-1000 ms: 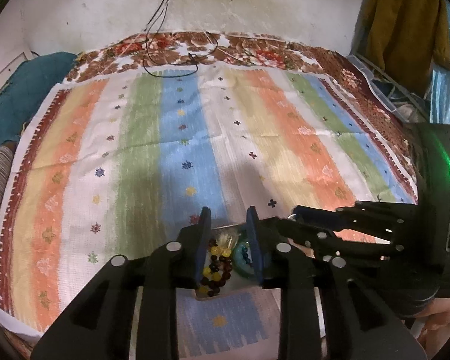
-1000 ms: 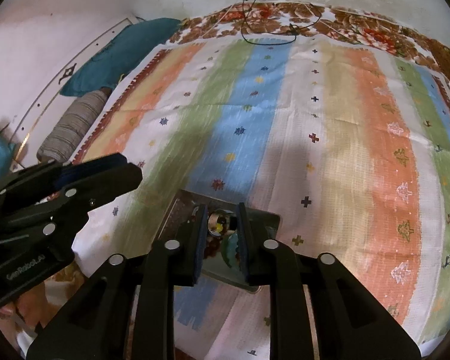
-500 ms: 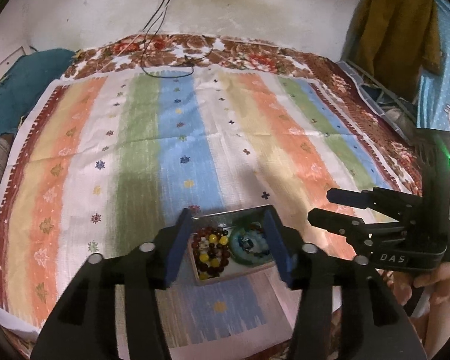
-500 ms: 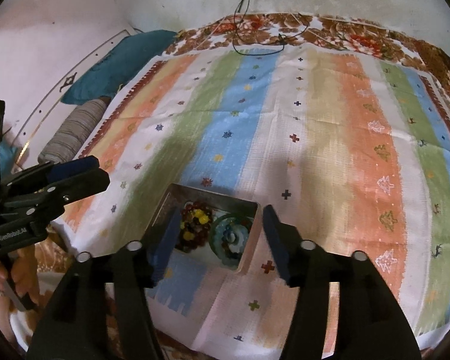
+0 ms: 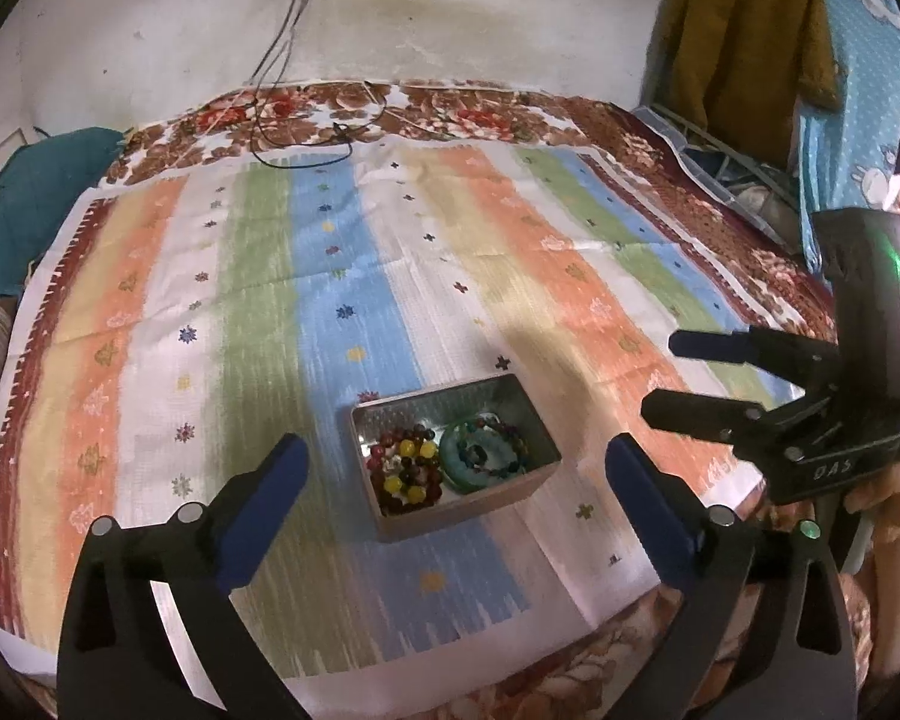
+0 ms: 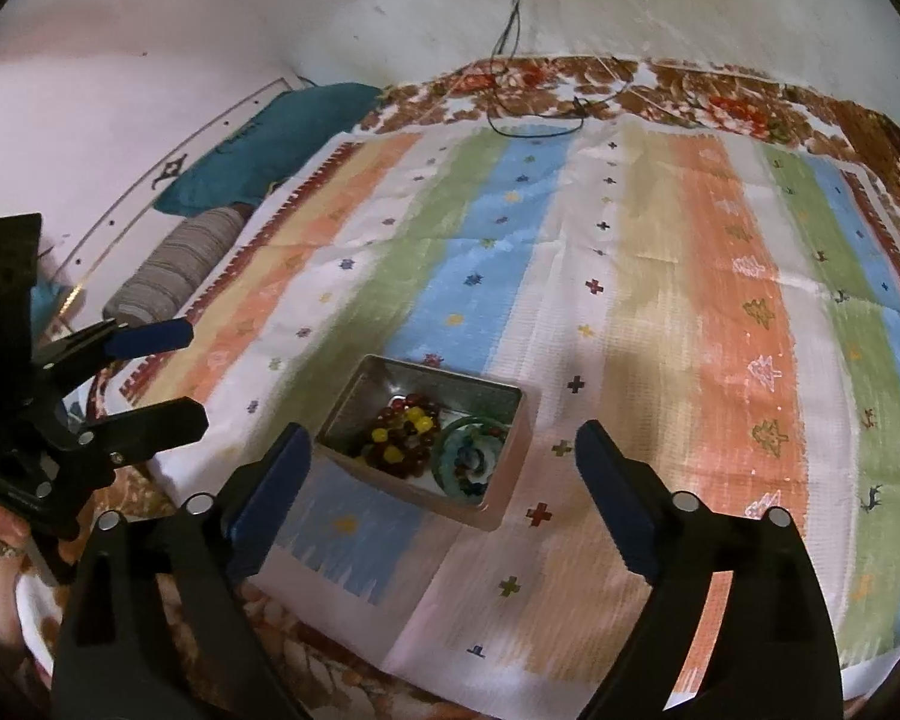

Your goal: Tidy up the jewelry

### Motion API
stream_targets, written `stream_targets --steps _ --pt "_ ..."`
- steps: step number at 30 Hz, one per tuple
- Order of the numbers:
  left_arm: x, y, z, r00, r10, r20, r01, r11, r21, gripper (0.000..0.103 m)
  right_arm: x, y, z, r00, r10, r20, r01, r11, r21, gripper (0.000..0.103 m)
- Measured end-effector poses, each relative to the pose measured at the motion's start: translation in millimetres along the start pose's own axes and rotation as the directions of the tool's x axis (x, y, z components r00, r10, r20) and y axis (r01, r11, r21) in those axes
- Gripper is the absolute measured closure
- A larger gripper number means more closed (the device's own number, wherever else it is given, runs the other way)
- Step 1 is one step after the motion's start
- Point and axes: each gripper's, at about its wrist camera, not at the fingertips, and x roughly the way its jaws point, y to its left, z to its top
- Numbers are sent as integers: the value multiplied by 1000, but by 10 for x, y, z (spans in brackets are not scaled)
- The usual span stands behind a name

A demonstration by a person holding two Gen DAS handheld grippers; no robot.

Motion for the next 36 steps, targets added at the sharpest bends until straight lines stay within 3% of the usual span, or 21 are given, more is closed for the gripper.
stream_targets --steps 2,10,17,36 --pt "-14 -31 -35 1000 -2 -6 2 1000 20 6 -39 12 -33 1000 7 7 -7 1000 -11 6" --pt "-112 -51 -163 1000 -8 -5 8 1000 8 6 -242 125 -173 998 4 68 1 997 -71 6" --pt "-181 -131 -222 1000 5 27 -6 999 46 6 -315 133 -307 997 -16 80 21 997 -68 6" --pt "-191 -100 -265 998 56 30 -57 998 37 6 -374 150 -371 992 -68 104 74 996 -48 6"
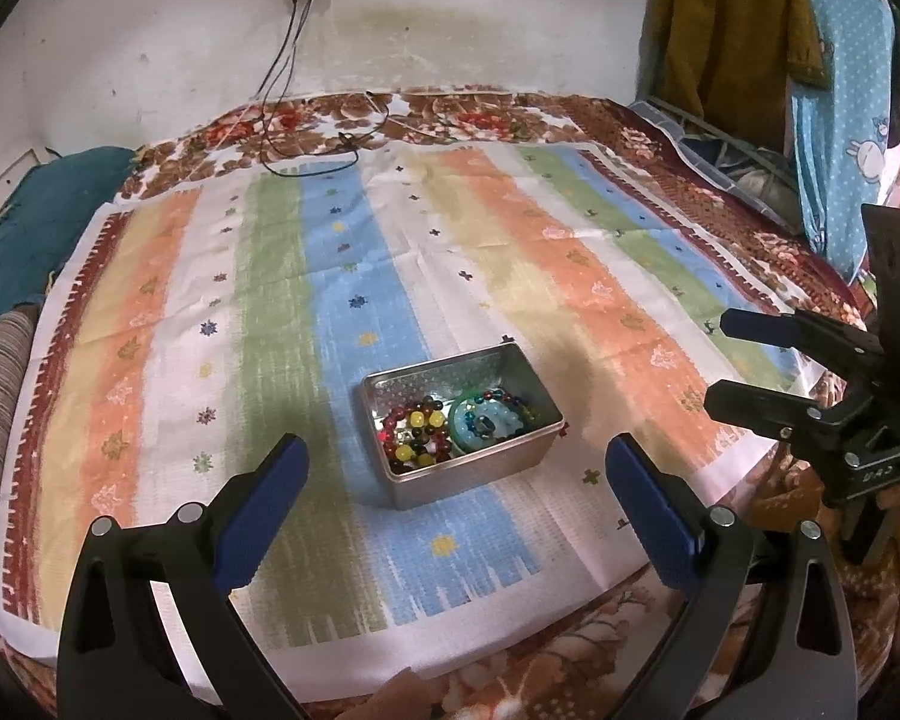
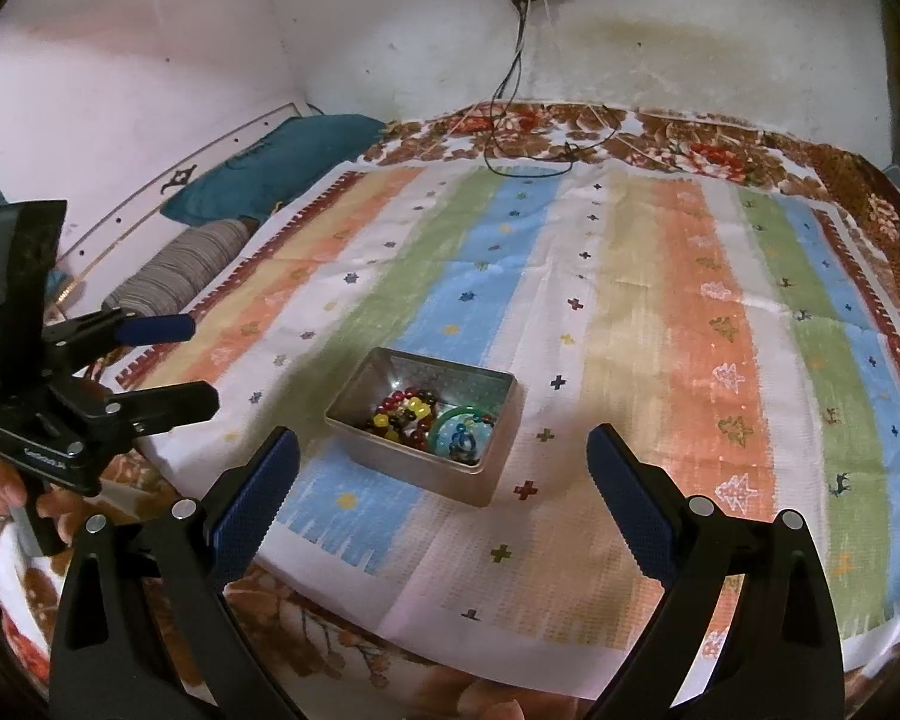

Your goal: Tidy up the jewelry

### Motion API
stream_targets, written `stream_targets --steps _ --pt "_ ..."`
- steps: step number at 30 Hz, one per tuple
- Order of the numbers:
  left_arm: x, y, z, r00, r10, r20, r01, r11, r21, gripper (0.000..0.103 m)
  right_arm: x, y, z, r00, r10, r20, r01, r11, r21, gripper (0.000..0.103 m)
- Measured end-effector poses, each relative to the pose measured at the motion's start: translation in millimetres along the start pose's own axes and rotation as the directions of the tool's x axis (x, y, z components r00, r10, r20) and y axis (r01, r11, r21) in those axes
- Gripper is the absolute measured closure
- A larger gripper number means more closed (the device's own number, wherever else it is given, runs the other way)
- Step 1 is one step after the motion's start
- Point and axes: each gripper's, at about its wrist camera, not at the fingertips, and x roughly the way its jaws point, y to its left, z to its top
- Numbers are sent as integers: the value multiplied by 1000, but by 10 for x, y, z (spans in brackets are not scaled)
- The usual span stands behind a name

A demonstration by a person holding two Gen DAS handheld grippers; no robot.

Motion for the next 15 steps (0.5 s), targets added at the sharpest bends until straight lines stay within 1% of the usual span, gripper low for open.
stream_targets --steps 10,15 --pt "5 1 1 1000 -5 -2 5 1000 -3 6 -30 -15 1 999 -34 16 33 999 3 6" --pt "9 2 6 1000 -3 -2 3 1000 -4 6 -22 -3 5 999 -35 9 35 999 -6 6"
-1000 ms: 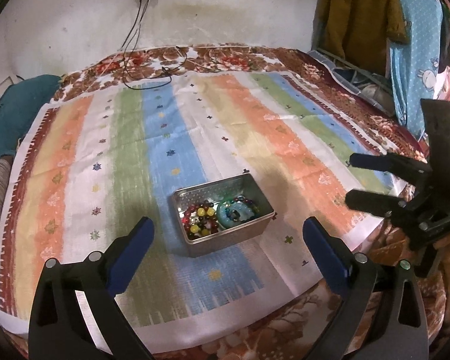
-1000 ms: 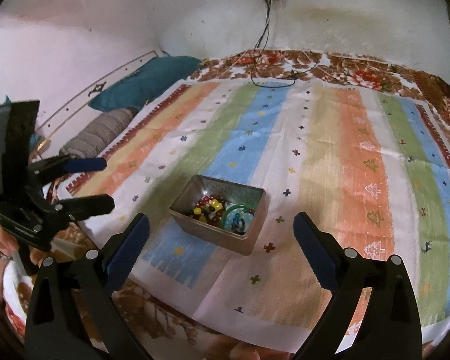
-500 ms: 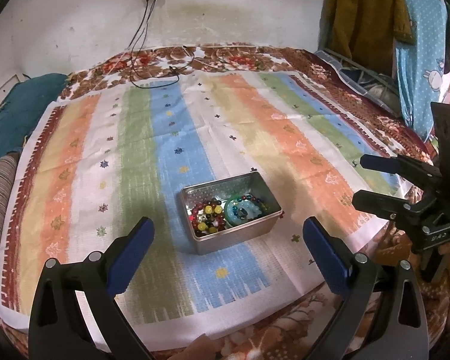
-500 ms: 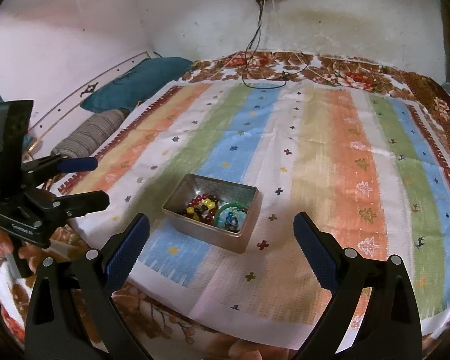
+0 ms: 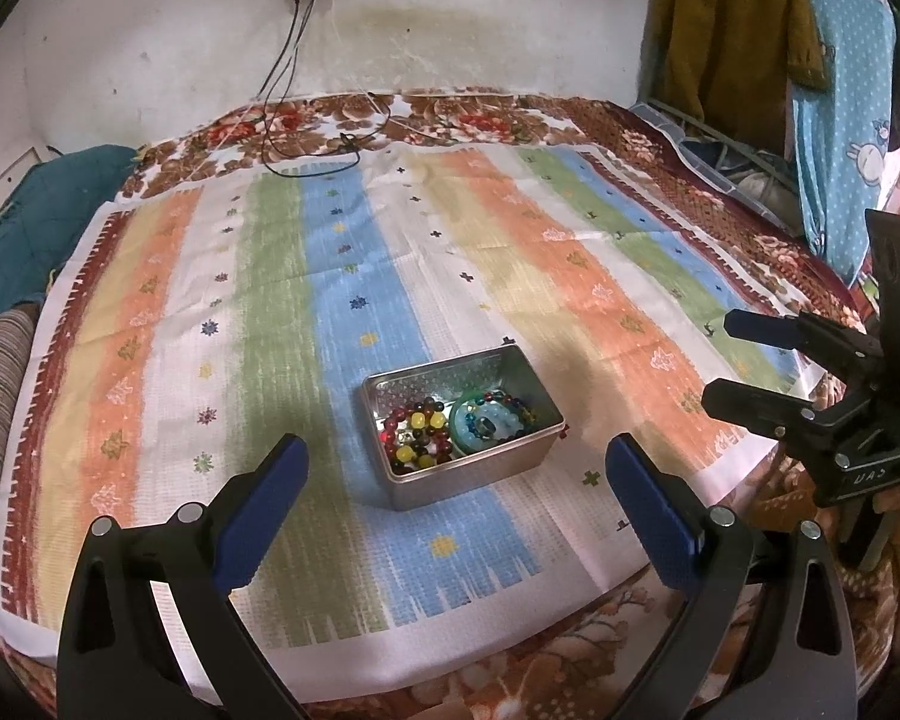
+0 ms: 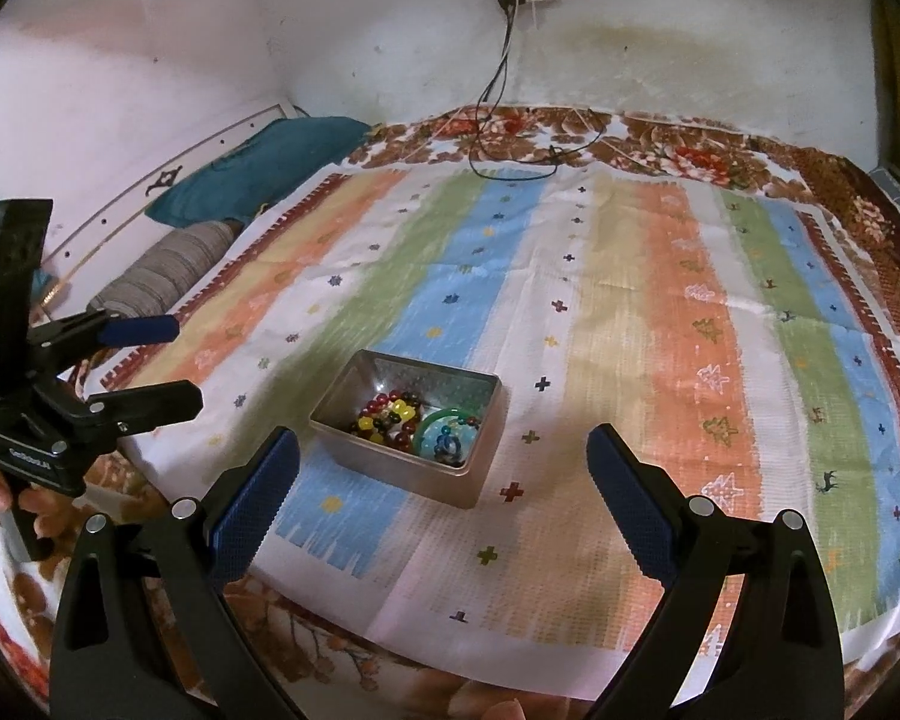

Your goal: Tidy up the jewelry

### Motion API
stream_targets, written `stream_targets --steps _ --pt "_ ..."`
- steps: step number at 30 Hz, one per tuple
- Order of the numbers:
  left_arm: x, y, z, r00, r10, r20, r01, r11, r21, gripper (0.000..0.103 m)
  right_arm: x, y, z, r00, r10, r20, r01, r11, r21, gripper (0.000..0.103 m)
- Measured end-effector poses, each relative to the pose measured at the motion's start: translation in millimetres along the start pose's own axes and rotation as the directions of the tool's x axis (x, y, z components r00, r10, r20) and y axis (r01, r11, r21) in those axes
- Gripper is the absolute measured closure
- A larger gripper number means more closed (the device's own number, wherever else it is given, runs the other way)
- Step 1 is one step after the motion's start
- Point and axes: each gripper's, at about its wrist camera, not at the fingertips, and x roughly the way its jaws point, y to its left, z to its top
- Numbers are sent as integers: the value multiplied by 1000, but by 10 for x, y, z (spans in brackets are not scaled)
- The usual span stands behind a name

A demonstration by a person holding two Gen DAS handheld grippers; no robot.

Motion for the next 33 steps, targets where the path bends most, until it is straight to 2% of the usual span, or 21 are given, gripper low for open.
stream_targets --steps 33 --pt "9 0 -2 1000 6 -5 -6 1000 12 6 25 12 -2 1000 -10 1 10 1000 -24 6"
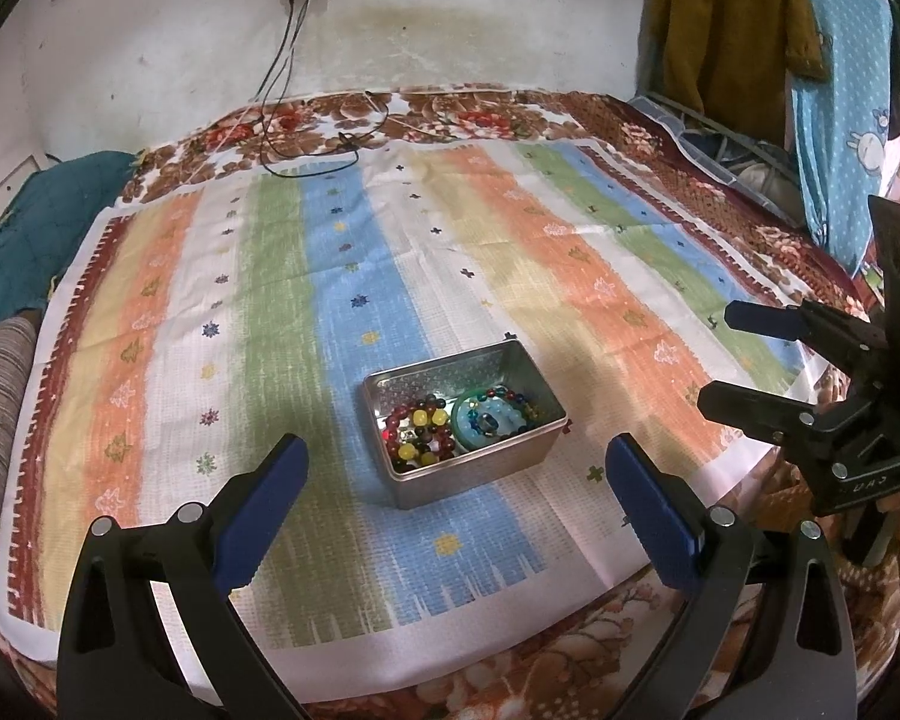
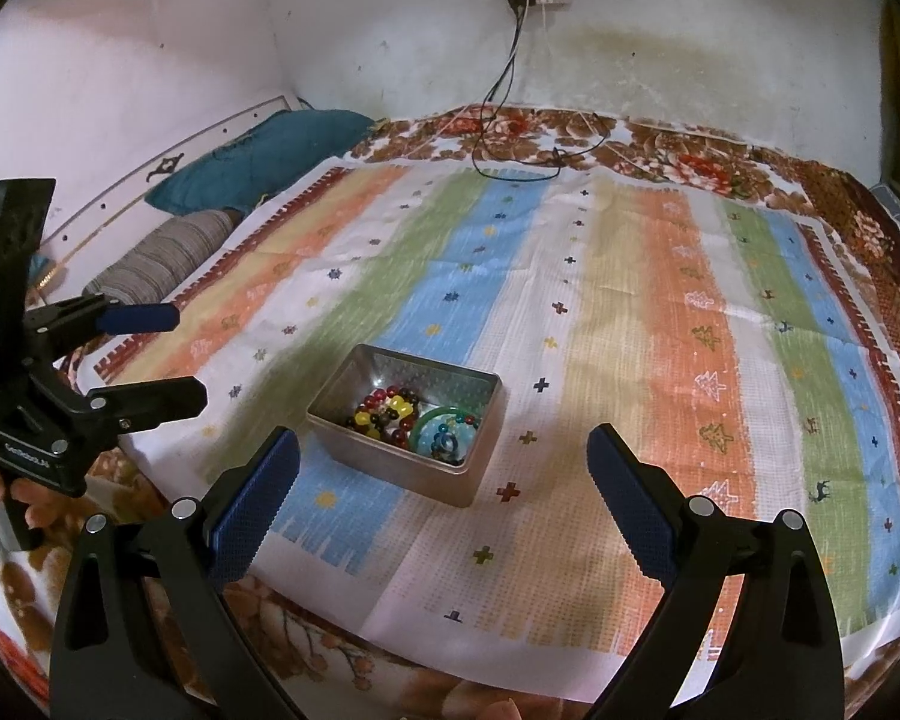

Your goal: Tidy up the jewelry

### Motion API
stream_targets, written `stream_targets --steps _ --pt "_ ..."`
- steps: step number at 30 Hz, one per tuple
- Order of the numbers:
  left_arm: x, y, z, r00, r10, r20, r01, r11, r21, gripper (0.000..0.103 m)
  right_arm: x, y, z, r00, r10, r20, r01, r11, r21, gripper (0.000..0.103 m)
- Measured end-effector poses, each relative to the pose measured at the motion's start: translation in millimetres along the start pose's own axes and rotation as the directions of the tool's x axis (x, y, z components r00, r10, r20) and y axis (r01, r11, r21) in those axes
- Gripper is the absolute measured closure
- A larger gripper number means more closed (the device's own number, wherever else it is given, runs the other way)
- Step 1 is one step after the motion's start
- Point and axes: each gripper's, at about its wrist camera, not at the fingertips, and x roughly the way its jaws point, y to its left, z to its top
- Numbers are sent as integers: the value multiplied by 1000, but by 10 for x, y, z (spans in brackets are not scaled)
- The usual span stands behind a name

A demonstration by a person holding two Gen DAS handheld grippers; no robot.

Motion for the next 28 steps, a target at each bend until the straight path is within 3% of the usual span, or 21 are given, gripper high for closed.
stream_targets --steps 28 --pt "31 -37 -17 1000 2 -16 -2 1000 26 6 15 1 -26 1000 -2 -6 2 1000 -16 6"
